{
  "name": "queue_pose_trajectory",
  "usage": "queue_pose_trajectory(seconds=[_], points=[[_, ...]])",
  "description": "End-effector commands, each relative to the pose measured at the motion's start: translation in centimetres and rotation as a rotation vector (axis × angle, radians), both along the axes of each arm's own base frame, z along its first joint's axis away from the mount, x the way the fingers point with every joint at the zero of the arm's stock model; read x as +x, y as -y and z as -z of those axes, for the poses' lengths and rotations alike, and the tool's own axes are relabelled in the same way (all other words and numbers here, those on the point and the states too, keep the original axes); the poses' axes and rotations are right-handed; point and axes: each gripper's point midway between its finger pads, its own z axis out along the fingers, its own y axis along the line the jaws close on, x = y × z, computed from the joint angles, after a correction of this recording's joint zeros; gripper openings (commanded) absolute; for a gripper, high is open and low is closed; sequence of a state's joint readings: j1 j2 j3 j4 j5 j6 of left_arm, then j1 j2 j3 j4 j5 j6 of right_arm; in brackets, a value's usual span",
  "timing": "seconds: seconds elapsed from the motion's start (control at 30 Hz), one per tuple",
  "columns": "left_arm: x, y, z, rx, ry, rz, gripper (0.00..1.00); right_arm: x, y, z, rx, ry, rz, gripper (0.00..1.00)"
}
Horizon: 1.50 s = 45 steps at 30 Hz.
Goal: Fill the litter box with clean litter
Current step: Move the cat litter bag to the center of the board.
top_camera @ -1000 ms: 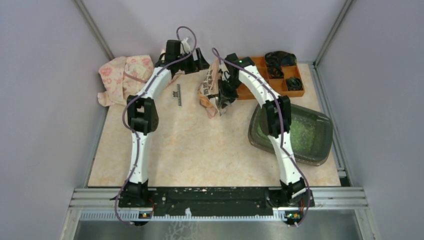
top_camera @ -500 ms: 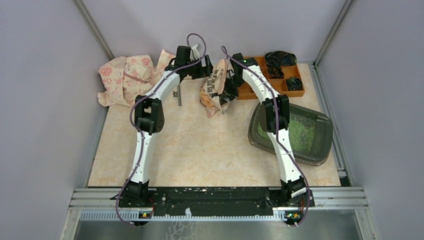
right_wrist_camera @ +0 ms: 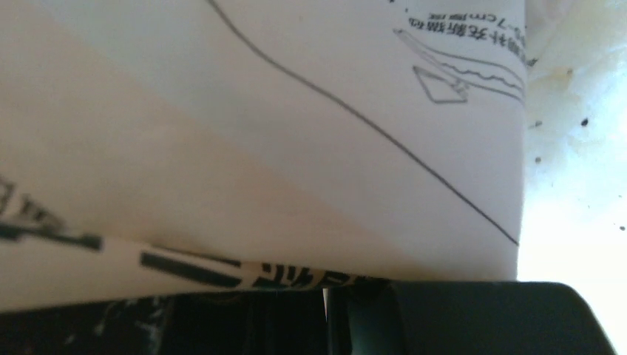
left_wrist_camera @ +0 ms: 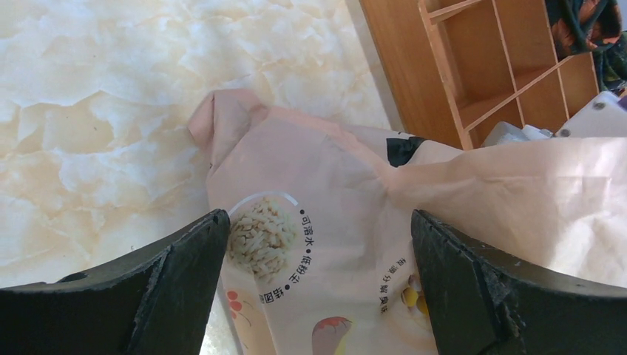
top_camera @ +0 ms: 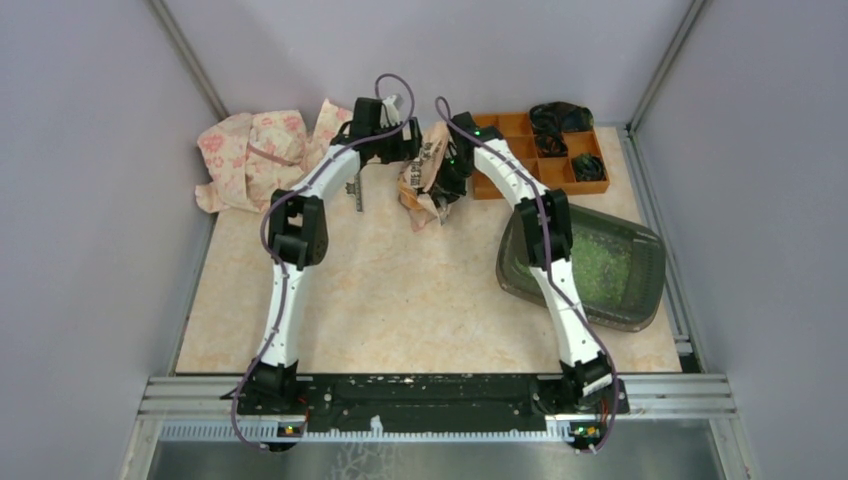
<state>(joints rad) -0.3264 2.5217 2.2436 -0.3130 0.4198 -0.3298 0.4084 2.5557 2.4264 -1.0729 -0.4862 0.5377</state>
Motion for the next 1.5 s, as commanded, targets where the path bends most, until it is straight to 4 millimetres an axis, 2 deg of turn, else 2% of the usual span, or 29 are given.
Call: queue_pose_trajectory(seconds=[0.0, 0.03, 0.17, 0.43, 0.57, 0.97, 1.0, 1.17, 1.33, 1.47], points=[[-1.7, 0.6, -0.5, 0.038, 0.005, 0.051, 0.98, 3.7, -0.9, -1.1, -0.071, 0.234, 0.064, 0.00], [-1.7, 0.5, -0.6, 0.044, 0.006, 0.050, 0.98, 3.8, -0.8, -0.9, -0.094, 0.254, 0.061, 0.00], [-1.9, 0.2, -0.9, 0.062, 0.014, 0.050, 0.98, 4.2, -0.8, -2.7, -0.158, 0.396, 0.045, 0.00], [-2.0, -1.0, -1.9, 0.087, 0.020, 0.026, 0.98, 3.5, -1.1, -9.8, -0.236, 0.708, -0.029, 0.00], [-2.2, -1.7, -2.5, 0.086, 0.017, 0.010, 0.98, 2.7, -0.6, -11.7, -0.255, 0.809, -0.024, 0.00], [-2.8, -2.0, -5.1, 0.078, 0.021, -0.001, 0.98, -1.4, -0.6, -13.3, -0.210, 0.958, -0.023, 0.00], [-2.8, -2.0, -5.4, 0.076, 0.022, 0.000, 0.98, -1.6, -0.7, -14.0, -0.198, 0.986, -0.013, 0.00], [-3.3, -2.2, -6.4, 0.076, 0.018, 0.002, 0.98, -4.5, -1.8, -14.9, -0.082, 0.993, -0.048, 0.00], [-3.8, -2.5, -7.1, 0.089, 0.024, 0.006, 0.98, -8.5, -2.5, -13.5, 0.018, 0.854, -0.130, 0.00], [-4.2, -2.4, -7.3, 0.080, 0.016, 0.013, 0.98, -10.2, -1.2, -12.3, -0.001, 0.784, -0.116, 0.00]])
